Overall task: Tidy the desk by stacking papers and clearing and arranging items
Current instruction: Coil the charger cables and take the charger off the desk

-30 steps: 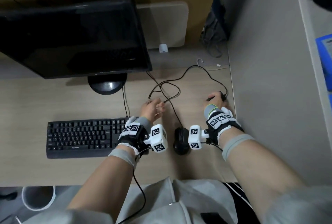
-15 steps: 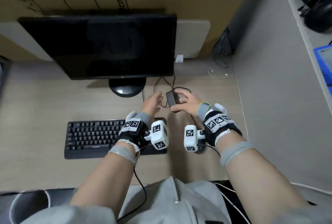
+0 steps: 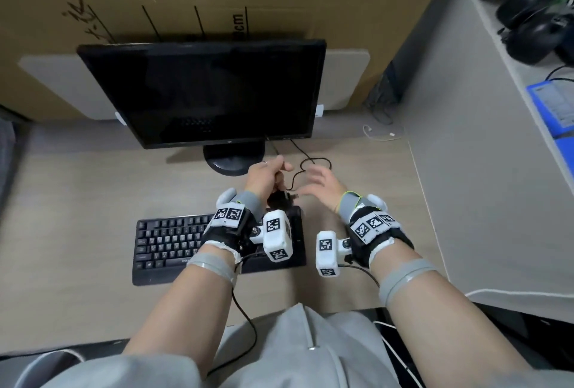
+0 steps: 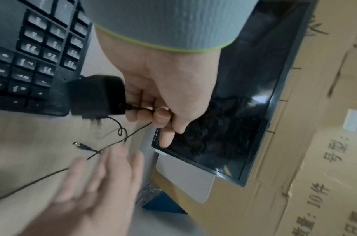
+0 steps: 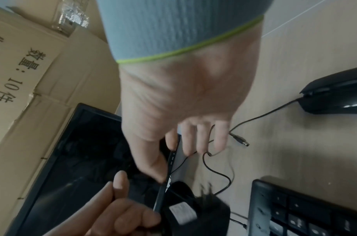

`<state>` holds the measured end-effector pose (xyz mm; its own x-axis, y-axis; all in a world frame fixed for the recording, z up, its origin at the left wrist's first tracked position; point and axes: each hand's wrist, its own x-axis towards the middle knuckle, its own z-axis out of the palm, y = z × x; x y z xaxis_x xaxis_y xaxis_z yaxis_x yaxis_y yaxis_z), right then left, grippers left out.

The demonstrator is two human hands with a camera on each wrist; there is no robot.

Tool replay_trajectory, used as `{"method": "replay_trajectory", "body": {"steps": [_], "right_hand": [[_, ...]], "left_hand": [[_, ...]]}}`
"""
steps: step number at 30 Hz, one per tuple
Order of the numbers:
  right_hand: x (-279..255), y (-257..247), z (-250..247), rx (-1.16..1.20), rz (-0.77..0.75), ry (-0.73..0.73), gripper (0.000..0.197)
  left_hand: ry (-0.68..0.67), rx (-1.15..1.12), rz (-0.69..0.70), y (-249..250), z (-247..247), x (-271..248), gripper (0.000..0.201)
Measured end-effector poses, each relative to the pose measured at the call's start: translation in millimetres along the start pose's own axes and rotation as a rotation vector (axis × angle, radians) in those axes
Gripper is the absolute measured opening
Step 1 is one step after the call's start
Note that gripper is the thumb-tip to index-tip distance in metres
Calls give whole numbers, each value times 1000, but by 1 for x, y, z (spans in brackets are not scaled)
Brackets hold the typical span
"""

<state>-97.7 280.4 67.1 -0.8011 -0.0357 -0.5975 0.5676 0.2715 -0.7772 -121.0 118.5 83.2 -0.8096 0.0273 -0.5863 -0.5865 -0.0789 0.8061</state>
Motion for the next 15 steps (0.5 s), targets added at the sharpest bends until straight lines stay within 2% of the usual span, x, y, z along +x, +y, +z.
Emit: {"method": "replay_trajectory", "body": {"steps": [2, 4, 7, 9, 11, 12, 14, 15], "right_hand": [[7, -11, -10, -36, -136, 145, 80], [18, -22, -17, -129, -248, 183, 80], [33, -35, -17, -228, -313, 104, 42], [38, -41, -12, -180, -314, 145, 31], [37, -51, -14, -68, -357, 218, 41], [37, -59, -13, -35, -402, 208, 48], [42, -69, -12, -133, -463, 155, 55], [45, -73, -9, -253, -470, 121, 50]], "left_hand": [[-80, 112, 16, 6, 6, 0, 30], [-177, 149, 1, 17, 10, -5, 29], [-201, 106, 4, 33, 18, -12, 29], [-192, 71, 10, 41, 15, -13, 31], [-155, 44, -6, 45, 9, -15, 34], [-121, 40, -8, 47, 4, -18, 34], [-93, 45, -3, 50, -3, -19, 31], [-82, 44, 5, 52, -5, -21, 29]]}}
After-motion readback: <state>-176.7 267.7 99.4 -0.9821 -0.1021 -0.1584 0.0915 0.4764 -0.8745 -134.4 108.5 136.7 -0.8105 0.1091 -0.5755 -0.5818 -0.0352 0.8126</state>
